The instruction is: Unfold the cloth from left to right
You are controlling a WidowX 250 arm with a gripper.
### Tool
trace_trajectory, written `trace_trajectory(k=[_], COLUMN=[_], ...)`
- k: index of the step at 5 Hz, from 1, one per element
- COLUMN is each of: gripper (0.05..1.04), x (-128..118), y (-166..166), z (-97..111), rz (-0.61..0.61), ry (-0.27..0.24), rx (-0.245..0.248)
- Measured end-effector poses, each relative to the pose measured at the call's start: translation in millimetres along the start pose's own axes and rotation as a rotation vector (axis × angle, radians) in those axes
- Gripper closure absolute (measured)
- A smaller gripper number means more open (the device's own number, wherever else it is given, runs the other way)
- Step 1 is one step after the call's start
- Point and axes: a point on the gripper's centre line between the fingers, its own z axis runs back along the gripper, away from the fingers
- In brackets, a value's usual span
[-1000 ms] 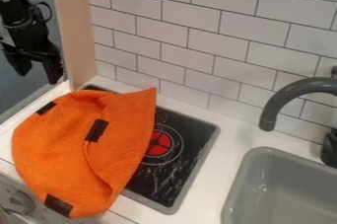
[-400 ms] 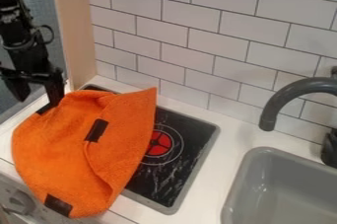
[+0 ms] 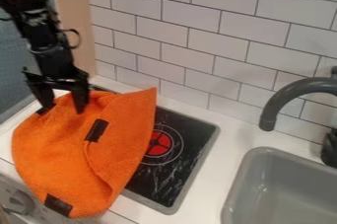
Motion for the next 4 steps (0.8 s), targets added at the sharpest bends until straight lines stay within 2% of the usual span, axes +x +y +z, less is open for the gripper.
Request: trace_trajectory(k=[1,2,3,4], gripper=[0.083,0.083,0.083,0.083], x=[6.2,1.7,3.7,1.5], y=[-19.4,-25.8,-29.3,-29.2], z=[-2.3,-16.5,-21.7,-30.2], rz=[0.004,-0.009,-0.026,-0.039], ry=[0.000,0.037,0.032,0.049], rx=[0.028,0.022,0.045,0.066])
